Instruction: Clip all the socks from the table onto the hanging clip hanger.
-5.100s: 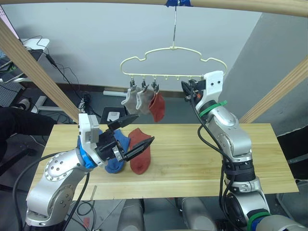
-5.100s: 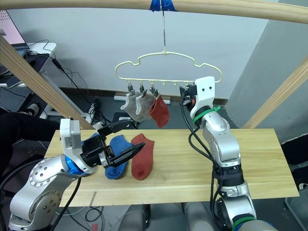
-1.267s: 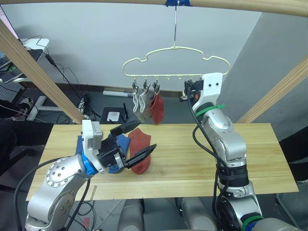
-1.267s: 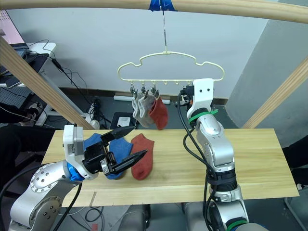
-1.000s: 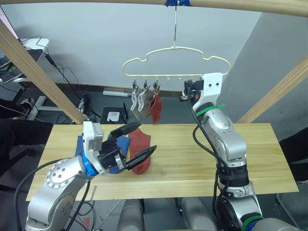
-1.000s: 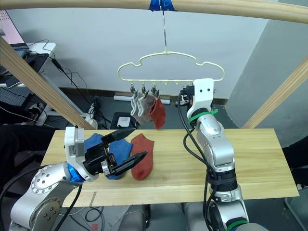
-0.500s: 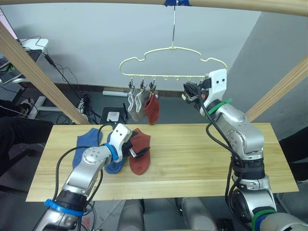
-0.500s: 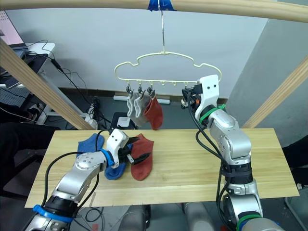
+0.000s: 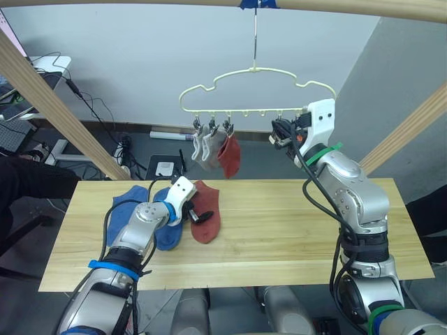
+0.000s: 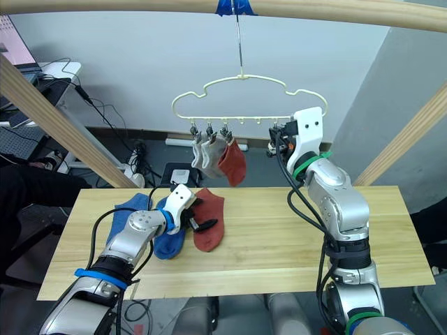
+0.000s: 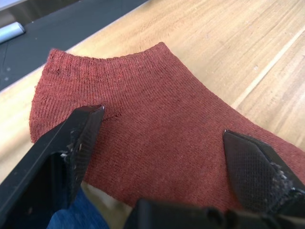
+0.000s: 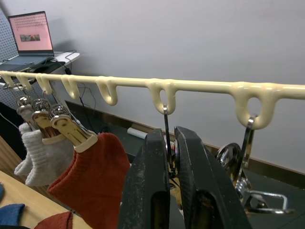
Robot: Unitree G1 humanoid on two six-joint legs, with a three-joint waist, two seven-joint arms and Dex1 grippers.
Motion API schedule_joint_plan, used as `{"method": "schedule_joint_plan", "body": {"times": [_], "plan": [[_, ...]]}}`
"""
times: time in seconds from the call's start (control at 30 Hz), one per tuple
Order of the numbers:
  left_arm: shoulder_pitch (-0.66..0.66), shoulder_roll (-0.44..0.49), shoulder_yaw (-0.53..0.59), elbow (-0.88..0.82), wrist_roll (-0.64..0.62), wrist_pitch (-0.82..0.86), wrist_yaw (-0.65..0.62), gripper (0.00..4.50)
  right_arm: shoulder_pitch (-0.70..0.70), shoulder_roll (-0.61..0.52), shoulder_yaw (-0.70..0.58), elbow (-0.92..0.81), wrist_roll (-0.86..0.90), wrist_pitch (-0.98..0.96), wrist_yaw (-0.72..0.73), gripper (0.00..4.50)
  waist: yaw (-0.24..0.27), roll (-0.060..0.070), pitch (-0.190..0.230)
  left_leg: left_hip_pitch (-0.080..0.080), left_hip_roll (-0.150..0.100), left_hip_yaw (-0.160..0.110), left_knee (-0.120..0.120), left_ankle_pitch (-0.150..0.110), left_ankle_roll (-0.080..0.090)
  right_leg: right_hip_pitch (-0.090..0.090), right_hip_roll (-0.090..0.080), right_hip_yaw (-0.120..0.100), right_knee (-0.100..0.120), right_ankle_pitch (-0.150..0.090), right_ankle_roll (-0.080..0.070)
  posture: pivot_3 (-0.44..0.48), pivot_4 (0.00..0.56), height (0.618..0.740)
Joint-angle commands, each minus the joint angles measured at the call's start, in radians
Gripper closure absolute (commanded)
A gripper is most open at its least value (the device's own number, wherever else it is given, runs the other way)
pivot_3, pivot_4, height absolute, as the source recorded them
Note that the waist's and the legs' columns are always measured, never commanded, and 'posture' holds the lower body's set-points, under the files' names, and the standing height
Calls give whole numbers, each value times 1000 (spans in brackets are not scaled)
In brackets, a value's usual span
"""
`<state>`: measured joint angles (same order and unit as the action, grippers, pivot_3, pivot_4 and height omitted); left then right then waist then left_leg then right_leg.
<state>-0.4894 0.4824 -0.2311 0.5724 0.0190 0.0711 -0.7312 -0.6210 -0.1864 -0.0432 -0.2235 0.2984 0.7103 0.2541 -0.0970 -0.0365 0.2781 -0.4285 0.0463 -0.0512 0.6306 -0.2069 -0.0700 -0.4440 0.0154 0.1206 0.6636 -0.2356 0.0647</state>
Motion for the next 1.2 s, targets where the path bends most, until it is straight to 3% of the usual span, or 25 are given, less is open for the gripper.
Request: {"method": "schedule_joint_plan", "body": {"times": [0.03,0.13,0.33,0.47,0.7,0.87,0.97,1.17,1.2], "plan": [[7,-18,-53,66,63,-11,-21,0,3,7,-9,-39,13,1,-12,4486,0,0,0,1,0,0,0,0,0,1,0,0,0,0,0,-152,279,740],[44,-19,-87,16,61,-35,-103,0,-2,6,-10,-36,12,2,-12,4486,-1,0,0,3,-1,0,0,0,0,4,0,0,0,-1,2,-152,279,740],[153,38,-137,-162,70,-96,-245,1752,1,2,-8,-37,12,3,-11,4500,-12,1,0,4,0,0,-1,0,0,4,0,0,0,0,1,-149,278,740],[217,124,-164,-213,81,-275,-331,1752,0,6,-7,-29,11,-1,-11,4500,-20,1,0,4,1,1,-1,0,0,3,0,1,0,0,0,-141,279,740],[208,149,-96,-226,-5,-338,-404,1752,-4,7,-9,-16,9,-11,-10,4500,-18,1,0,3,0,1,0,0,0,3,0,1,-1,-1,1,-133,276,740],[193,161,-82,-220,-16,-340,-436,1752,-9,9,-7,-8,8,-17,-9,4500,-18,1,0,3,1,1,-2,0,1,2,0,0,-1,-2,0,-130,276,740],[205,168,-38,-300,-75,-210,-439,1752,-11,8,-9,-1,7,-21,-10,4500,-18,1,0,2,0,1,-2,0,1,2,0,0,-1,-2,0,-130,276,740],[320,124,50,-579,-130,196,-243,41,-11,0,-11,1,3,-29,-9,4500,-22,1,0,2,1,0,-1,0,1,2,0,0,-1,-2,0,-137,279,740],[337,113,47,-617,-120,228,-214,41,-11,0,-12,1,3,-30,-10,4500,-23,1,0,2,1,0,-2,0,1,2,0,1,-1,-2,0,-137,279,740]]}}
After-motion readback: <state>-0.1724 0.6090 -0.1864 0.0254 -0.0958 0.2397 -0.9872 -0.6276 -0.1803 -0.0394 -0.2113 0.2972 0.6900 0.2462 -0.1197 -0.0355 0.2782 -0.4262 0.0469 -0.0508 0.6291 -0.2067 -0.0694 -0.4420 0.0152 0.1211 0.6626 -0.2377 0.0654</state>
